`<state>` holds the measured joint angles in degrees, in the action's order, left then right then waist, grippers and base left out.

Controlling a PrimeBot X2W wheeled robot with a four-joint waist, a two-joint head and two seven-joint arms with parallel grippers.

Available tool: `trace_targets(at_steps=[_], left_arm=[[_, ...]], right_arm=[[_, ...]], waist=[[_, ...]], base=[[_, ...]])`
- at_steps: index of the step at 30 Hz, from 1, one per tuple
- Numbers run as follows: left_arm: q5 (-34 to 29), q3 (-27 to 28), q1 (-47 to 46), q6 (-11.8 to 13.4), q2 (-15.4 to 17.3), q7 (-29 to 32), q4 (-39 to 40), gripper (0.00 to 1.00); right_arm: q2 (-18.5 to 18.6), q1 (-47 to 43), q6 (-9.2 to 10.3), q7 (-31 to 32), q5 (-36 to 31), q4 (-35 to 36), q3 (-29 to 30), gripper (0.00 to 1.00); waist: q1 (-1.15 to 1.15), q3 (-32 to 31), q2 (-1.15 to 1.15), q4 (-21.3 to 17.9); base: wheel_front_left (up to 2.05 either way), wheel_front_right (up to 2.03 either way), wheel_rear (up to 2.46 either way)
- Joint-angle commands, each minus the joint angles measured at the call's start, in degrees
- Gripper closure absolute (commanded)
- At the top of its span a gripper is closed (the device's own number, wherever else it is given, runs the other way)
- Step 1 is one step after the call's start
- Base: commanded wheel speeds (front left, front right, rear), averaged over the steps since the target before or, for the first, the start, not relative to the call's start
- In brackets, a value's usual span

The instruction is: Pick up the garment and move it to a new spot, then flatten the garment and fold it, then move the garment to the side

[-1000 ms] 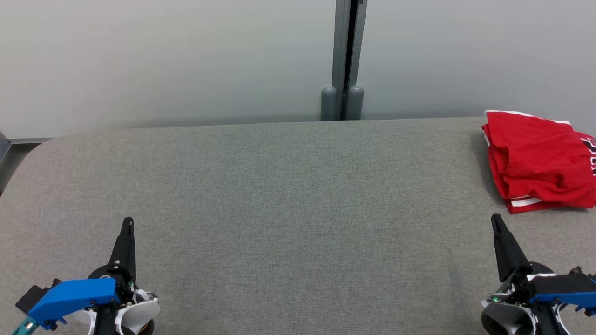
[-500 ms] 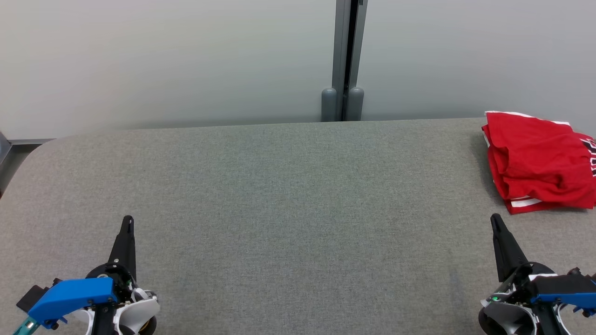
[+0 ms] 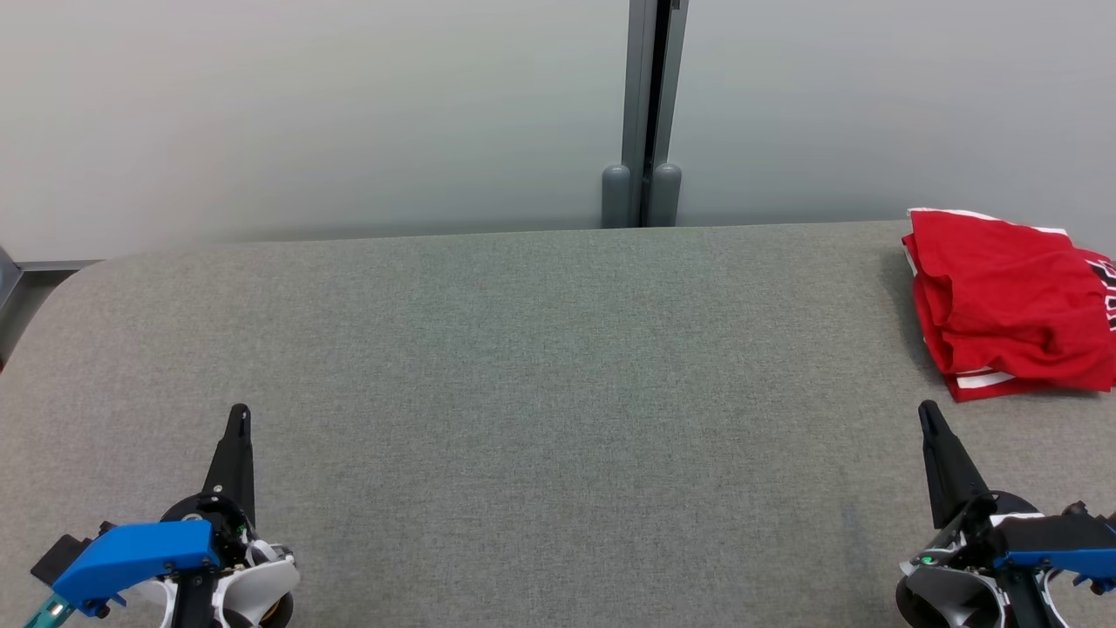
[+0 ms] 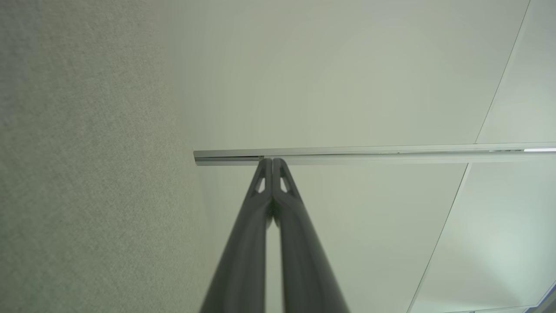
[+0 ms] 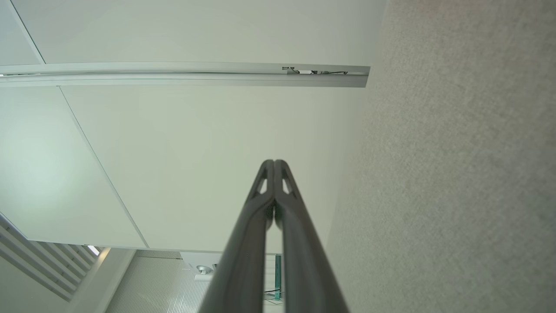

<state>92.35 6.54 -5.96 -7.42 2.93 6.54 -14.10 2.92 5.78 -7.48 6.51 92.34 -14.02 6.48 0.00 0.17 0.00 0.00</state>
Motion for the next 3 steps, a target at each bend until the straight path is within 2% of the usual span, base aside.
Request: trace_targets(at_steps=[1,3], left_arm=[[0.12,0.1,-0.56,-0.21,-0.1,0.21,0.03,1.0],[0.12,0.1,-0.56,-0.21,-0.1,0.21,0.03,1.0]], right_arm=[[-0.11,0.81,-0.02,0.19,0.14,-0.1,0.14,1.0],[-0.11,0.81,-0.02,0.18,0.14,-0.1,0.14,1.0]], waist=[[0.0,0.0,0.0,0.0],[0.0,0.0,0.0,0.0]], base=[[0.0,0.0,0.0],[0.0,0.0,0.0]])
